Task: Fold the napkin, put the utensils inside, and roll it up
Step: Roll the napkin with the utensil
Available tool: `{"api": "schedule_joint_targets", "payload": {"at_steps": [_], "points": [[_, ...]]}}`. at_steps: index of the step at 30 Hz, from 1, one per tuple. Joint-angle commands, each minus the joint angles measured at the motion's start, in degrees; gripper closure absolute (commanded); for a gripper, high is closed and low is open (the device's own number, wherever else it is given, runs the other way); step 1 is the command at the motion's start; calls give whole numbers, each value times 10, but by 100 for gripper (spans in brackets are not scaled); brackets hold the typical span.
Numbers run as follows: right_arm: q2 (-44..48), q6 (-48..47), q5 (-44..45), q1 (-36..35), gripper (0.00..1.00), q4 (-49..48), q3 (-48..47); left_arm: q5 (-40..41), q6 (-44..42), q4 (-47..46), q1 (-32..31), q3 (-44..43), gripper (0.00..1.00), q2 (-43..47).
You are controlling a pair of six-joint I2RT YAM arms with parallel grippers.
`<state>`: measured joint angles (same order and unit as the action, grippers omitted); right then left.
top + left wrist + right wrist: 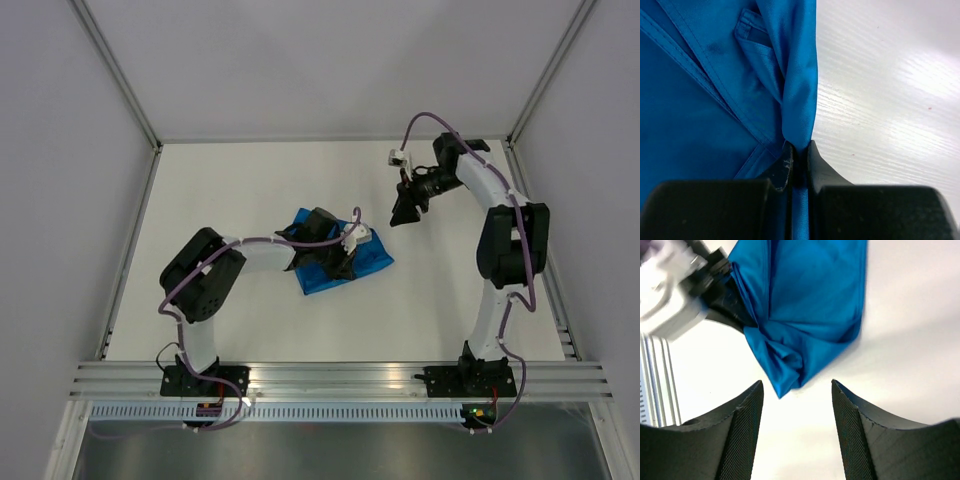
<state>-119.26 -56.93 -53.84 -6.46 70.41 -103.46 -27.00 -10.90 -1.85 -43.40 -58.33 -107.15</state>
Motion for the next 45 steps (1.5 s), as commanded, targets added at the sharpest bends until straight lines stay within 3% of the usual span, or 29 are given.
{"api": "schedule_joint_targets", "payload": {"at_steps": [1, 4, 10, 18, 25, 35, 43, 45], "points": [[105, 30, -19, 16, 37, -170, 125, -145, 43, 80, 39, -31, 98, -65], [198, 42, 25, 14, 36, -300, 257, -210, 45, 123, 66, -66, 98, -103], [335, 9, 149, -57, 33, -457, 457, -306, 44, 200, 107, -117, 98, -161], [399, -3, 256, -221, 29, -586, 604, -373, 10, 317, 134, -183, 98, -218], [392, -7, 330, -328, 26, -687, 668, -397, -18, 381, 136, -219, 98, -264], [330, -16, 374, -384, 26, -715, 661, -401, -27, 390, 137, -224, 98, -267], [267, -31, 398, -384, 46, -664, 620, -406, -40, 393, 137, -219, 98, -257], [260, -36, 401, -384, 58, -644, 614, -400, -41, 393, 137, -218, 98, -250]]}}
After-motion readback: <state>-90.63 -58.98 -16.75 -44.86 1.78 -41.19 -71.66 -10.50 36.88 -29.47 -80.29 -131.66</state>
